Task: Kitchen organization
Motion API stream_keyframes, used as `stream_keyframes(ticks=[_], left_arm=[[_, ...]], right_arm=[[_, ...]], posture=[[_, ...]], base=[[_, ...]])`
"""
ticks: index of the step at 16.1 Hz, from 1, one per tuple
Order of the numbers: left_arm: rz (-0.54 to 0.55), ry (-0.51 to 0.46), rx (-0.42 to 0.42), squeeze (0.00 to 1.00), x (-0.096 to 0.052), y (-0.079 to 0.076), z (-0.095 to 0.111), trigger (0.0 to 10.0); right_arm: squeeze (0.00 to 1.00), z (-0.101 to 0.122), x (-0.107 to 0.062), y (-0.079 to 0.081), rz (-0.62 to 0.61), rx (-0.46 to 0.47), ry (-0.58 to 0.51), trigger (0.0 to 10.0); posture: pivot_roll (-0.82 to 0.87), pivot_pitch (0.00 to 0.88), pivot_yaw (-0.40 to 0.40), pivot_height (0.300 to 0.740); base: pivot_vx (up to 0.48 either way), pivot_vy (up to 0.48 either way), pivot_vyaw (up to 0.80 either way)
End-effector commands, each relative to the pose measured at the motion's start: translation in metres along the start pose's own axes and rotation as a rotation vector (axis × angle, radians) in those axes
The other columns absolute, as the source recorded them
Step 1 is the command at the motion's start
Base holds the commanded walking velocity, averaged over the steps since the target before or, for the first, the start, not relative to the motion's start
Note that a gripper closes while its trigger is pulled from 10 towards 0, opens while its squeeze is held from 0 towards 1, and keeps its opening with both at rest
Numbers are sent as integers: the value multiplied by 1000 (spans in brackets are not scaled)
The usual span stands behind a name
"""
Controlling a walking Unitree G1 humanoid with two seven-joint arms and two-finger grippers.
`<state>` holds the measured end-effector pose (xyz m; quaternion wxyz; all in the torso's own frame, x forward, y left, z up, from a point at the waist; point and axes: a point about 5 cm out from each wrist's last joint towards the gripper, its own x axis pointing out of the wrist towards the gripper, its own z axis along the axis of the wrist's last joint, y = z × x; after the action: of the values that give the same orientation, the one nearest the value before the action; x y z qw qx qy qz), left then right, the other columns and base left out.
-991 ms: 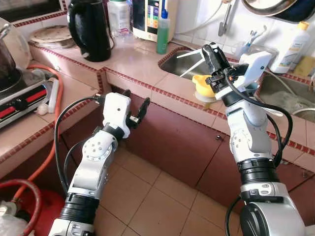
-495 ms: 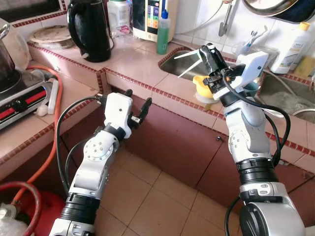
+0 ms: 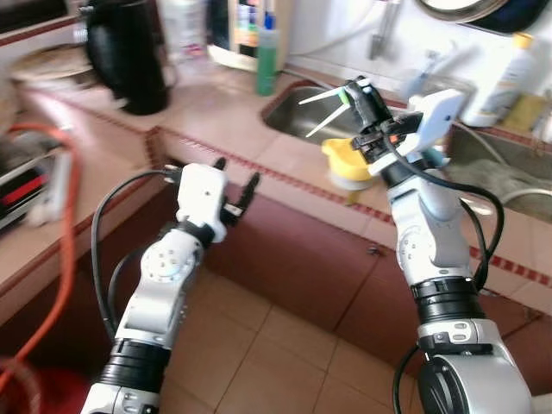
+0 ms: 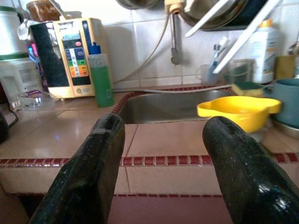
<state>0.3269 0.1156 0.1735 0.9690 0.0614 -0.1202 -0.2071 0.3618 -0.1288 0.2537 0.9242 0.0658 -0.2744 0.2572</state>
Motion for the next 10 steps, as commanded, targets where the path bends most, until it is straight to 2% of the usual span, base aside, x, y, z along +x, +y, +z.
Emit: stream_keyframes(ticks=[1,9,10], left_arm=[[-27,-8,1,0,3,-7,2,10000],[-19,-6,2,0,3,-6,1,10000],[-18,-6,2,0,3,-6,1,10000]], right_arm=[[0,6,0,-5,-7,-19,-14,10000],[0,5,1,-6,-4,-16,-1,10000],[0,5,1,-6,-6,-13,3,10000]], posture=[[-76,0,-41,740],[-73,0,-45,740],[-73,0,-45,740]], base=[[330,0,0],[332,0,0],[330,0,-694]])
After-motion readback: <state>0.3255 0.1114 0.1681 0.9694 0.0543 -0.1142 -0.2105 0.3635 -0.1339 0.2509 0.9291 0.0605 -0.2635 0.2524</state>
